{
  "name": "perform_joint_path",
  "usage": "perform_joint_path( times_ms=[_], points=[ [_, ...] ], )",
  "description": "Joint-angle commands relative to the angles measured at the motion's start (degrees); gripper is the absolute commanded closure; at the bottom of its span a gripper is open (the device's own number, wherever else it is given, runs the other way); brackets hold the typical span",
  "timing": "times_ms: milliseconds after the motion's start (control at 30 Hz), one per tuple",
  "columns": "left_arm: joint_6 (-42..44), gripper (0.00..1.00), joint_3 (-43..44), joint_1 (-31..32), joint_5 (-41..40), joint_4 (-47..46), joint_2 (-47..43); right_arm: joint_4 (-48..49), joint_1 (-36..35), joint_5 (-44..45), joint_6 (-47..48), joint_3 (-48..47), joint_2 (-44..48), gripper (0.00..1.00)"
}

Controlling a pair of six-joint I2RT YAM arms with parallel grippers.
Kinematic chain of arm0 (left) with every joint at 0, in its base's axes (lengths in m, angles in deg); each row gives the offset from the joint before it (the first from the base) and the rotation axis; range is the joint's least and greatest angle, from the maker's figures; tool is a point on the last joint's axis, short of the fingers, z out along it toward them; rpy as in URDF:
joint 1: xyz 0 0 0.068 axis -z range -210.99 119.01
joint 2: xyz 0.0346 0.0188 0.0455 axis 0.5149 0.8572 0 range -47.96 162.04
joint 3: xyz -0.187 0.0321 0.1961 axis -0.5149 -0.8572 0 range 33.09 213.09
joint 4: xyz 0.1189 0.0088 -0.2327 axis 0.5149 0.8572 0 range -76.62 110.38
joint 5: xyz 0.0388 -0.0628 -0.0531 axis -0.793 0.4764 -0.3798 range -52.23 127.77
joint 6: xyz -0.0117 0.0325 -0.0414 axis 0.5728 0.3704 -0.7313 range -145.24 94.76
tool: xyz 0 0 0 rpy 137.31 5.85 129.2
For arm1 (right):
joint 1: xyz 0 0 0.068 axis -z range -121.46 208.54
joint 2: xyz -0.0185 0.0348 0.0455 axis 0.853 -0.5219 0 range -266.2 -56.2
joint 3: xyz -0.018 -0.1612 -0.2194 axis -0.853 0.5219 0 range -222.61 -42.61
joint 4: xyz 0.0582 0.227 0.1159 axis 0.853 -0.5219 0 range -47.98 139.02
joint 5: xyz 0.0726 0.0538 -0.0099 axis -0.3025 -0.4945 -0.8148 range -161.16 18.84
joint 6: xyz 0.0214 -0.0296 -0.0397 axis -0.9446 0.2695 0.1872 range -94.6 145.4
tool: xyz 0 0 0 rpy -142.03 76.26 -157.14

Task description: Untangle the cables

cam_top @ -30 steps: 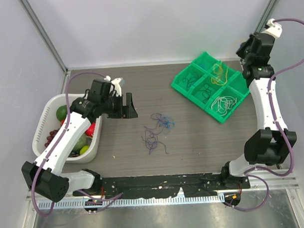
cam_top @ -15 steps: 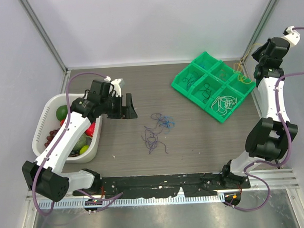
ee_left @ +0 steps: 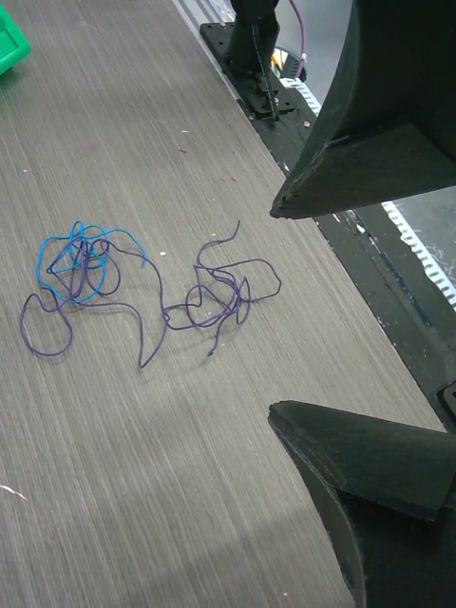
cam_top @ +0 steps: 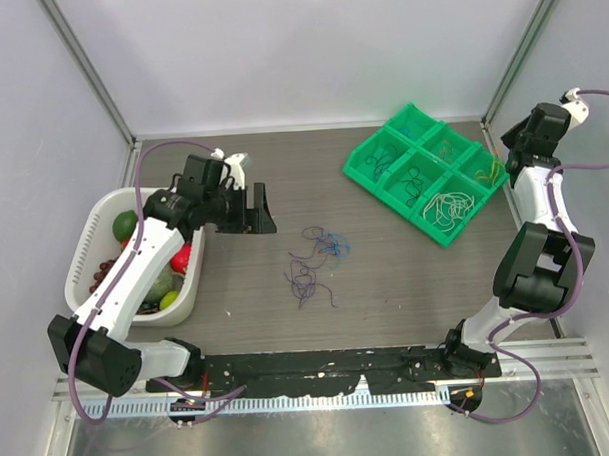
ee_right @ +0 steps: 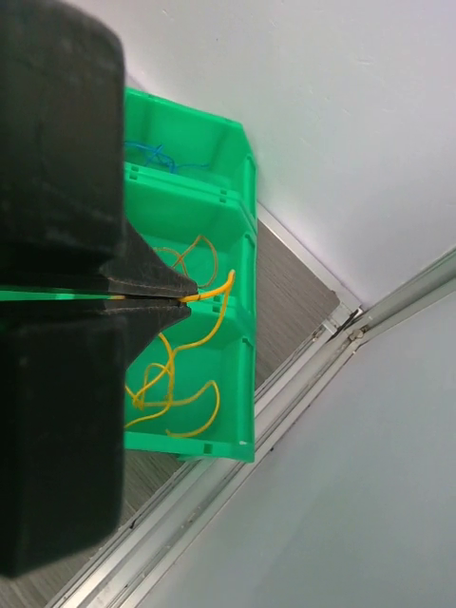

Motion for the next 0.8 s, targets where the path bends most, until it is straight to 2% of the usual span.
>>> perform_joint_path(
  times_ms=[0,167,300,500,667,767],
  points=[
    [0.01,0.19,2.77,-0.44,1.75,-0.37,1.17,2.58,0.24,1.56,1.45,-1.52,2.08,0.99],
    [1.50,0.19,1.99,-0.44,0.44,0.43,0.56,3.46,0.24,2.01,1.27,1.12,2.00,0.99],
    [-0.07,0.25,1.37,-0.35,2.36,-0.54,2.22,1.26,0.24,-1.60,0.13,-0.90,-2.74,0.99],
    [0.71,0.39,-1.00,-0.44,4.30,-1.07,3.80,-6.55,-0.20,-0.99,-4.70,-4.24,-7.66,0.99],
    [0.19,0.40,-1.36,-0.35,5.88,-0.46,4.60,-18.24,-1.87,0.49,-3.04,-14.32,-14.70,0.99],
    [0.62,0.40,-1.53,-0.44,6.41,-0.37,4.16,-24.57,-2.93,4.70,-4.70,-16.19,-16.37,0.99]
  ],
)
